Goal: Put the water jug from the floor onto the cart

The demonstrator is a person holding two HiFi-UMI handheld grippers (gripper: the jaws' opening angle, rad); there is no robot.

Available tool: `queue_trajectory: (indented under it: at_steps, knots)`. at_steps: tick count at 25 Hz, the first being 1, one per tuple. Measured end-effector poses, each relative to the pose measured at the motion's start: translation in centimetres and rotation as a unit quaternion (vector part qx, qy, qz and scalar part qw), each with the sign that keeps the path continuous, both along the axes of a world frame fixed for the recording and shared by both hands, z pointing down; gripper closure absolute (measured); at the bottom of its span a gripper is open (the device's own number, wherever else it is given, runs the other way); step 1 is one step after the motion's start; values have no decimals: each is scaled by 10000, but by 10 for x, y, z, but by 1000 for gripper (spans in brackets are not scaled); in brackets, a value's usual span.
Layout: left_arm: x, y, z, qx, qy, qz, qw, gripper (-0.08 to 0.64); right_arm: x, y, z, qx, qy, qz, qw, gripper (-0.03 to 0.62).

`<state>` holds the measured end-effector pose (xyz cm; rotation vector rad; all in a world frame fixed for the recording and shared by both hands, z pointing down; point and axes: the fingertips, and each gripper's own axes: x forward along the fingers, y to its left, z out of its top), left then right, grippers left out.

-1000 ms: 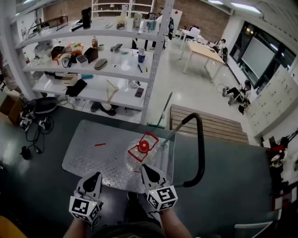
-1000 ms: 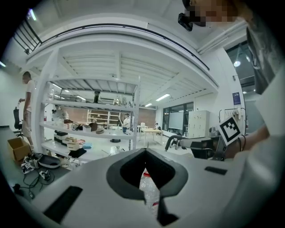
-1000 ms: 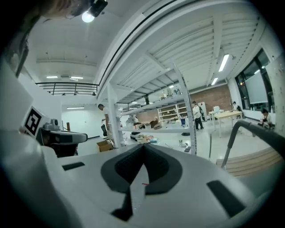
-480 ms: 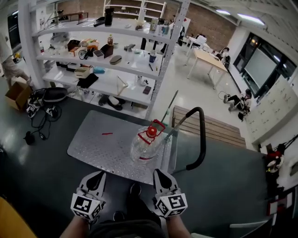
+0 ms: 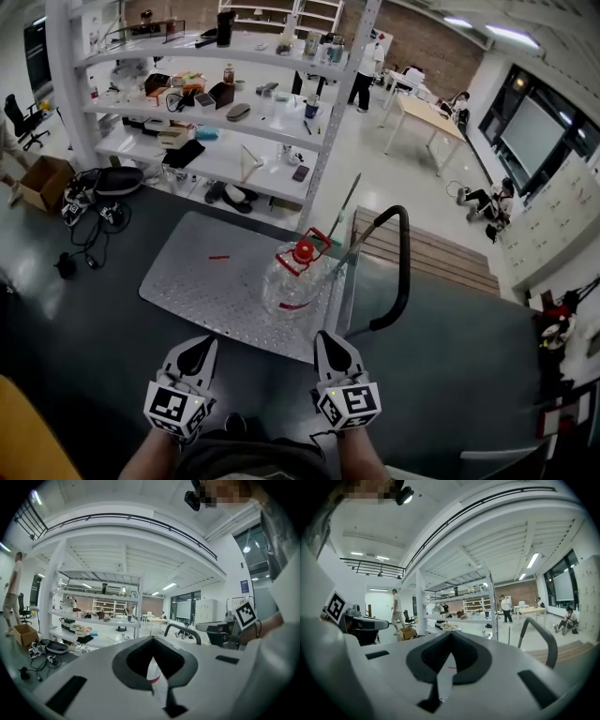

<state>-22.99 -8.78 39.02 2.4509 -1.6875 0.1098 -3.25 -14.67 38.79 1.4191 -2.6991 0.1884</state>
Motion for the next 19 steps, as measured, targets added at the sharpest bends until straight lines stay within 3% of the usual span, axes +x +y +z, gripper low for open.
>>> queue_trajectory:
  at_steps: [9, 19]
  knots:
    - [78, 31, 3, -160, 71, 54, 9998, 552, 67, 45, 20, -183, 498, -136, 9985, 603]
    - [125, 92, 8, -362, 83, 93, 9993, 552, 103, 95, 18, -185, 353, -85, 9992, 603]
